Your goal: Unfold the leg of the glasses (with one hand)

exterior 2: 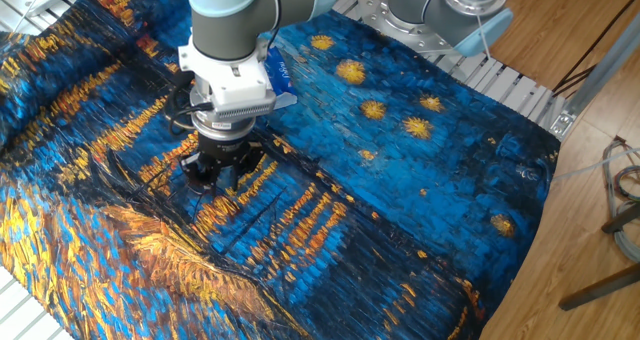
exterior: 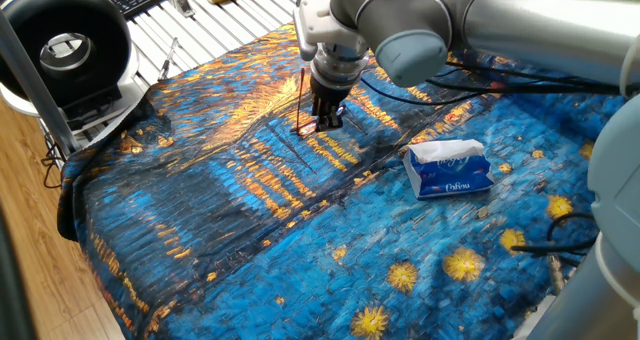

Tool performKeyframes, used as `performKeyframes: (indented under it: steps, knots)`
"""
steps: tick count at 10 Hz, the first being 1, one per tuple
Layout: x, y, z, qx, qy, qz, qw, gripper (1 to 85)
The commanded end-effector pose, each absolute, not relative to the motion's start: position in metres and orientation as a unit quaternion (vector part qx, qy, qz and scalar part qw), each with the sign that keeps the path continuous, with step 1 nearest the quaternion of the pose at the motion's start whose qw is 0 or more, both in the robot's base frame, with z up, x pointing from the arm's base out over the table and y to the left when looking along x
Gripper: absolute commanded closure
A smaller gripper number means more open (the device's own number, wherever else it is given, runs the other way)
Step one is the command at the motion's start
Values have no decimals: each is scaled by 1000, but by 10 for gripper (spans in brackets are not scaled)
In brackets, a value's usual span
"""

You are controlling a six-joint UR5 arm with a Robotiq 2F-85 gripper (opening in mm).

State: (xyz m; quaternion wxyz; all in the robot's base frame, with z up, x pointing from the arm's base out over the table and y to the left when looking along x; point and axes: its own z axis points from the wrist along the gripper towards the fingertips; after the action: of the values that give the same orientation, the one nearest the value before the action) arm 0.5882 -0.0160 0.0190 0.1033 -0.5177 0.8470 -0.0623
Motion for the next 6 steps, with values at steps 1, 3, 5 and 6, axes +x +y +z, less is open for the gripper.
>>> performKeyframes:
  steps: [1,3,5,6]
  knots:
    - [589,-20,15,-520,845,-63,107,487]
    - [587,-24,13,-522,844,-65,103,493]
    - [585,-24,10,-521,845,-62,103,503]
    - [583,-24,9,-518,847,-62,103,503]
